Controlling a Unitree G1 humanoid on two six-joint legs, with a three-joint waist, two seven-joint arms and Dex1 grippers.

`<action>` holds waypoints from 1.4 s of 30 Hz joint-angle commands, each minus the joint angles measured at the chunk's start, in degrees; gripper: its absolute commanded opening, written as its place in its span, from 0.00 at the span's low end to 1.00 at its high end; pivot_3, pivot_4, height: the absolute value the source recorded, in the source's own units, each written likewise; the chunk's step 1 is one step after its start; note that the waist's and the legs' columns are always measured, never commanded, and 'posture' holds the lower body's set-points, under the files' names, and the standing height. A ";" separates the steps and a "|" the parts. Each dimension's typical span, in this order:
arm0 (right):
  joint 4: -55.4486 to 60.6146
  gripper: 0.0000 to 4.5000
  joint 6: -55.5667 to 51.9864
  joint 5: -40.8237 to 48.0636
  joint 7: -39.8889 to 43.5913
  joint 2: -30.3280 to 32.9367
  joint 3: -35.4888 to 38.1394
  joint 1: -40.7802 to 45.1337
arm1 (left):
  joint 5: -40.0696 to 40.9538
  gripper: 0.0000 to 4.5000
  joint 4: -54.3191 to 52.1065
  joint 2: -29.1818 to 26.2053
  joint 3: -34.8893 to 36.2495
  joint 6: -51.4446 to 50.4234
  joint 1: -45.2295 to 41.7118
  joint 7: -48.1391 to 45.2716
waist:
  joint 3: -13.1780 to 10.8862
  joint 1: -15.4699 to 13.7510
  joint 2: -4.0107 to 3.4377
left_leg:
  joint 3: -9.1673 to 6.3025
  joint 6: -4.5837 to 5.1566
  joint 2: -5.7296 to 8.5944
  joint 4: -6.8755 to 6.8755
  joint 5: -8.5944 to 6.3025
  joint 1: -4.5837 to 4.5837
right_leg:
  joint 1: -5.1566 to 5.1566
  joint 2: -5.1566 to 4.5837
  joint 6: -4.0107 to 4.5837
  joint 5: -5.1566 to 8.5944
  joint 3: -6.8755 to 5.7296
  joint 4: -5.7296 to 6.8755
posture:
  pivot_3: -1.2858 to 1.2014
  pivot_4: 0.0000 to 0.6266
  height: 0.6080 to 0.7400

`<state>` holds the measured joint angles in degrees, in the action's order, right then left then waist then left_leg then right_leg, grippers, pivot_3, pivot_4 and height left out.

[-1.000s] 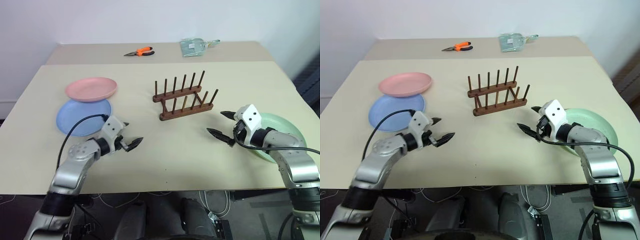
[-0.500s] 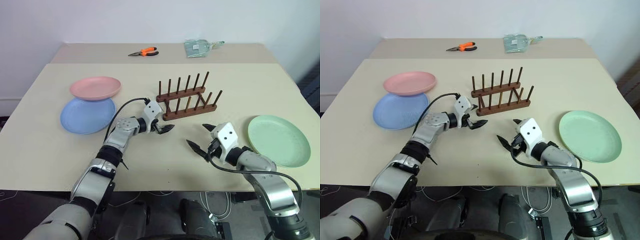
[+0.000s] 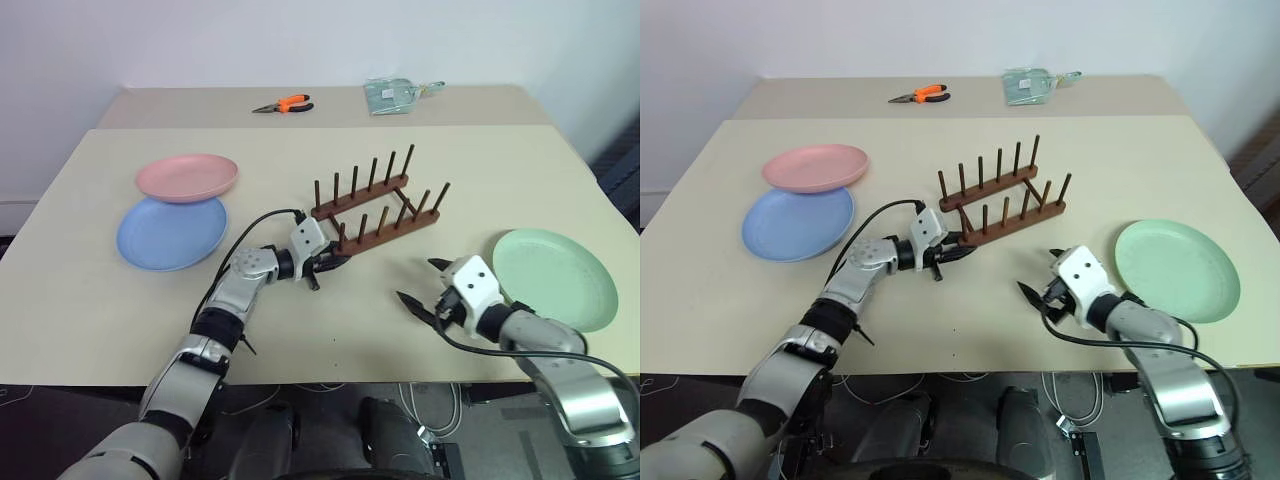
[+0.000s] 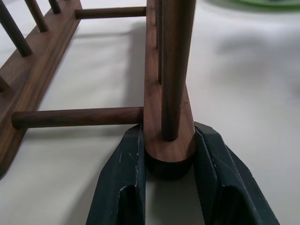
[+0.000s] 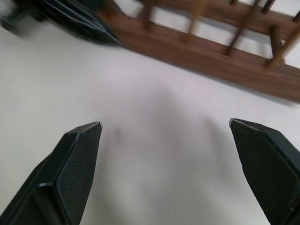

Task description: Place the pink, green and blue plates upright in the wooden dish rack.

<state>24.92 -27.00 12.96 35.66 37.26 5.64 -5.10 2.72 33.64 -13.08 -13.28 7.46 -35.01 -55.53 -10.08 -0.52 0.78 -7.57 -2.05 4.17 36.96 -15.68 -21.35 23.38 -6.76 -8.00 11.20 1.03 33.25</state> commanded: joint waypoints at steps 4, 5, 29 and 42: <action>1.50 1.00 -0.82 4.24 7.25 6.49 8.56 -7.29 | 2.95 0.17 -12.71 -7.27 -1.58 -4.69 5.78 -10.13 | 0.00 -0.18 -0.03 | 0.00 0.02 -0.01 0.00 -0.02 -0.02 | -0.01 0.00 0.03 0.02 0.00 -0.02 | 0.52 0.24 1.00; 1.17 1.00 -0.47 4.16 7.41 6.82 9.00 -7.97 | 3.45 0.17 -13.59 -7.87 -1.47 -5.83 6.17 -10.67 | 0.00 -0.18 -0.03 | 0.00 0.02 -0.02 0.01 -0.02 -0.02 | -0.01 0.00 0.05 0.06 -0.01 -0.02 | 0.52 0.24 1.00; -11.72 0.00 3.35 -10.65 -6.15 -2.45 -9.11 8.83 | 2.01 0.20 -34.13 -6.60 -2.73 -27.68 18.44 11.35 | 0.11 -0.41 -0.09 | -0.05 0.01 0.01 0.09 -0.03 0.00 | -0.09 -0.06 0.02 0.25 0.01 -0.04 | 0.52 0.24 1.00; -32.88 0.00 11.47 -15.28 -8.40 -7.73 -11.40 26.29 | -2.36 0.20 -16.18 -1.99 0.17 -18.47 8.41 23.43 | 0.18 0.16 -0.10 | -0.02 -0.01 0.02 0.08 0.00 0.17 | -0.13 0.03 0.07 -0.04 0.02 0.10 | 0.52 0.24 1.00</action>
<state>-7.30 -16.64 -2.26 26.64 29.93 -6.15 20.13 1.68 15.68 -13.95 -13.84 -10.95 -27.11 -32.23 -9.90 -0.36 0.68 -7.59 -2.06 4.19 37.04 -15.68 -21.19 23.25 -6.73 -7.93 11.16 1.04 33.36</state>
